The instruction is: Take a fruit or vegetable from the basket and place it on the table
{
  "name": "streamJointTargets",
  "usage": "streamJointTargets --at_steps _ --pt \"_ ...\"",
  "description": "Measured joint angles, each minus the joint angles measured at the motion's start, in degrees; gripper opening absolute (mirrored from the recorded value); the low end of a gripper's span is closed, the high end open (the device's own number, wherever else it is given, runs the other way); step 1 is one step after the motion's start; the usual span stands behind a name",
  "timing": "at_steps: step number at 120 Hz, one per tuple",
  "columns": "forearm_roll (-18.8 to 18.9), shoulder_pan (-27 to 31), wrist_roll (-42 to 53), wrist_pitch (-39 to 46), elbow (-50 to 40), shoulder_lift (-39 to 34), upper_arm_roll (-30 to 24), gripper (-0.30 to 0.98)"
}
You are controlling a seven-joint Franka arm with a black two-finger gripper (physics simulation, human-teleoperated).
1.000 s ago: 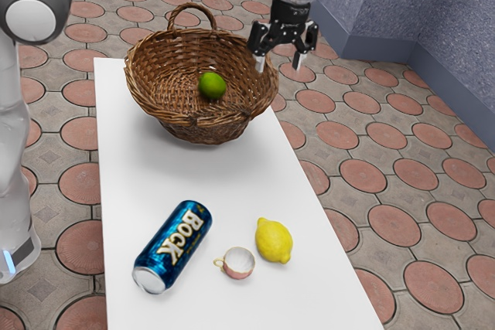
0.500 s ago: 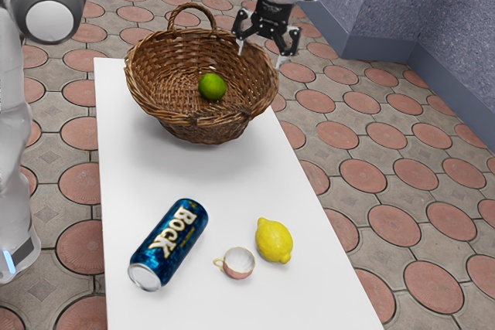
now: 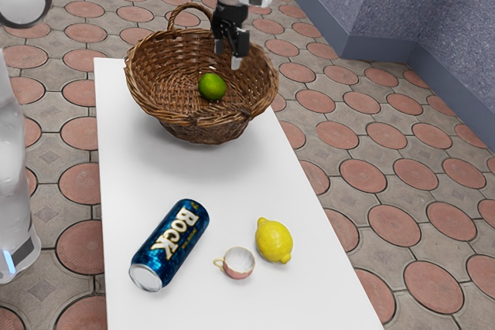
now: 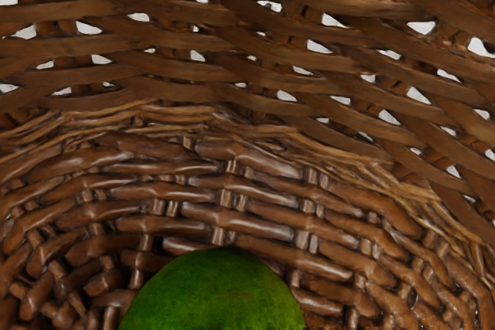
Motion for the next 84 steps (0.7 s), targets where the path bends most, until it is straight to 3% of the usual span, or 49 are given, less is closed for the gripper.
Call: streamJointTargets --at_steps 33,84 --pt "-0.5 0.3 15.2 8.5 -11.5 -5.5 -0.2 0.69" --pt "-0.7 3.8 28.3 14.0 -12.5 -3.6 0.0 0.69"
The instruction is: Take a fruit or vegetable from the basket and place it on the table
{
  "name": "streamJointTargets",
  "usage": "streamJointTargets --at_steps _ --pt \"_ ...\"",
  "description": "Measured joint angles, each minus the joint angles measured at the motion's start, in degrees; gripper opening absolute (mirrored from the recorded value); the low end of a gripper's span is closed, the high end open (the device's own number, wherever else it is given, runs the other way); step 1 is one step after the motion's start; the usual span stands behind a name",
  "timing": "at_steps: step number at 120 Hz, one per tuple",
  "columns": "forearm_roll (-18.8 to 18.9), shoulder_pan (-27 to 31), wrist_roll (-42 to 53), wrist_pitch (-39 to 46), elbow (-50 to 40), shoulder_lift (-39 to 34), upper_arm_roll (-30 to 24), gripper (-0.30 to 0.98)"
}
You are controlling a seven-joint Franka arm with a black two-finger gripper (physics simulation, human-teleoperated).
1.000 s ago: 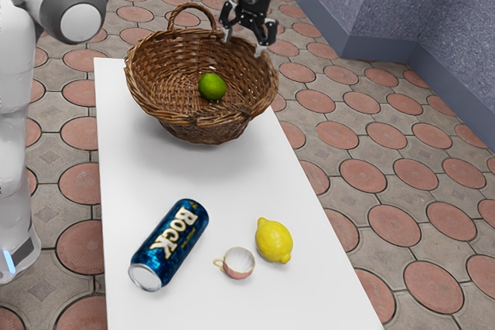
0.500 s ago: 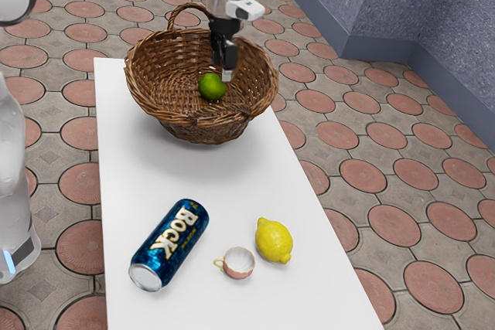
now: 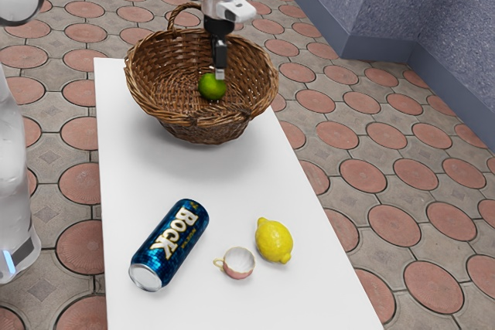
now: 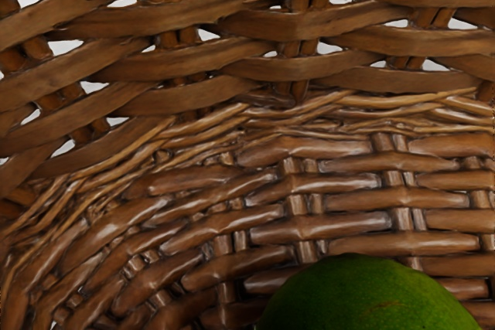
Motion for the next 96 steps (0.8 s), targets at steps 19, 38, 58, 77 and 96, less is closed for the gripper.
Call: streamJointTargets --at_steps 19,38,58,77,96 --pt "0.0 -0.5 3.0 1.0 0.3 0.1 -0.3 0.69" --pt "0.0 -1.7 5.2 2.2 0.5 0.9 -0.5 0.69" --pt "-0.6 -3.4 7.0 3.5 0.9 2.0 -0.6 0.69" --pt "-1.2 -4.1 8.4 4.2 0.9 1.7 -0.8 0.69" --pt "-1.5 -4.1 9.1 4.7 -1.9 -2.4 -0.8 0.69"
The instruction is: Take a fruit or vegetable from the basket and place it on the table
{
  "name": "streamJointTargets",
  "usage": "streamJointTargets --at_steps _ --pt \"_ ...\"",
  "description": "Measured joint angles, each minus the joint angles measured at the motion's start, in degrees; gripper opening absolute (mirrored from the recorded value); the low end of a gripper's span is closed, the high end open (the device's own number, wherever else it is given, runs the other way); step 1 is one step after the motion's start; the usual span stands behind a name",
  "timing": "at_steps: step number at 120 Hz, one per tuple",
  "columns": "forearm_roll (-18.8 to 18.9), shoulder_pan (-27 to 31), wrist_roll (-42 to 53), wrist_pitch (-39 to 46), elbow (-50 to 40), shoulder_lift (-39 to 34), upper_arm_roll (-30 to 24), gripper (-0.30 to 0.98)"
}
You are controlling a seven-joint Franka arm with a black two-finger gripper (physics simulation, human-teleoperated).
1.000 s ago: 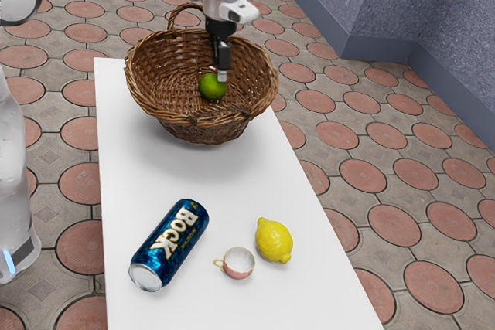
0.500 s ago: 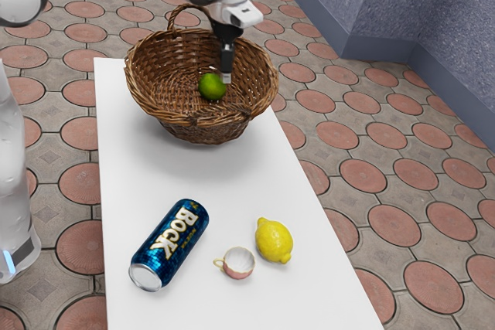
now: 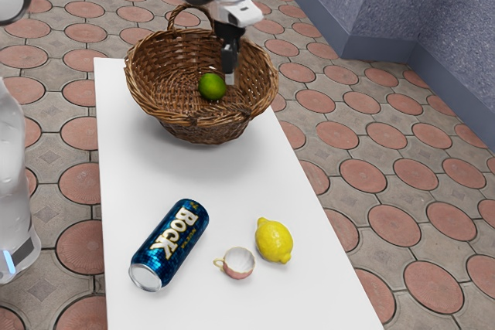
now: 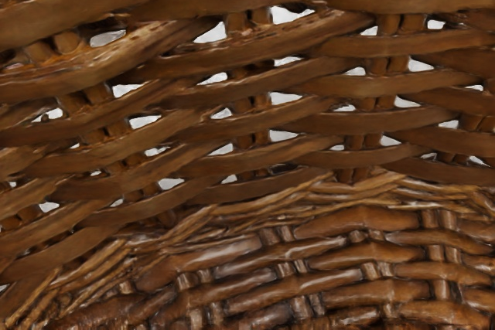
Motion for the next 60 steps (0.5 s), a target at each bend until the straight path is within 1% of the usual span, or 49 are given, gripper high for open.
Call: streamJointTargets --at_steps 17,36,60 --pt "0.0 0.3 0.3 0.2 -3.0 -2.2 0.1 0.69" --pt "0.0 0.8 0.5 0.3 -4.1 -2.3 0.2 0.69" --pt "-0.3 2.9 0.7 0.4 -5.9 -2.3 0.4 0.69"
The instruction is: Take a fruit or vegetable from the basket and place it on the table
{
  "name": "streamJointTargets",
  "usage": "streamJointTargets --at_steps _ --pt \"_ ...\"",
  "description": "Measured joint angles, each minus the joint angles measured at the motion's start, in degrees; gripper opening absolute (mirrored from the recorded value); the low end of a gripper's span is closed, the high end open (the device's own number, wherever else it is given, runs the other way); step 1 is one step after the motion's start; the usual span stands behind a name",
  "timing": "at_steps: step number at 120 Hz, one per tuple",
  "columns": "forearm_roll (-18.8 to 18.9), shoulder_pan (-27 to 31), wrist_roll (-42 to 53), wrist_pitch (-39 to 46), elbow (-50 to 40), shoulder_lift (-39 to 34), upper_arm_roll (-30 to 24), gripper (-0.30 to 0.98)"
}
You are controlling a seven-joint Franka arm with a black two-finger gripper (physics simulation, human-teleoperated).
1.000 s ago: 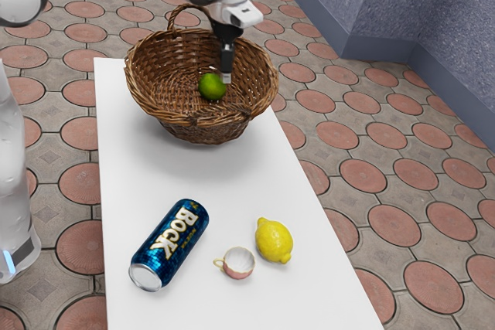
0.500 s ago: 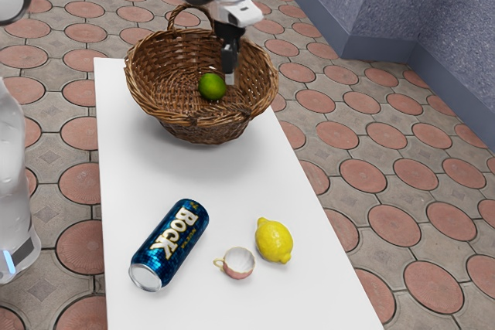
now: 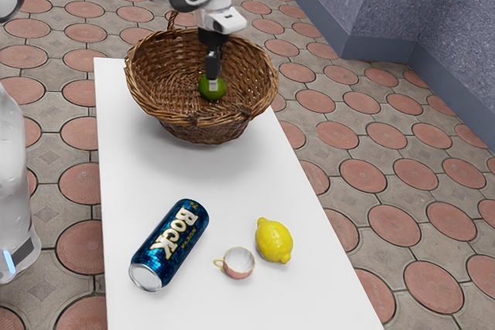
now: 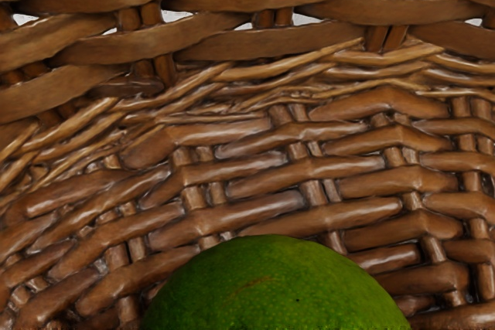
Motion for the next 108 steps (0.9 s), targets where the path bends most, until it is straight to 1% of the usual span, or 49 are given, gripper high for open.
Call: streamJointTargets --at_steps 48,74,83,98,108 --pt "-0.2 0.4 0.3 0.8 -1.8 0.5 0.2 0.69" --pt "-0.5 0.3 0.3 1.3 -1.9 2.3 0.3 0.69" --pt "-1.1 0.2 0.4 1.5 -2.3 2.3 0.8 0.63" --pt "-2.1 0.3 0.2 2.1 -2.4 2.3 1.4 0.58" --pt "-2.5 0.2 -0.2 3.0 -2.3 2.4 1.5 0.49"
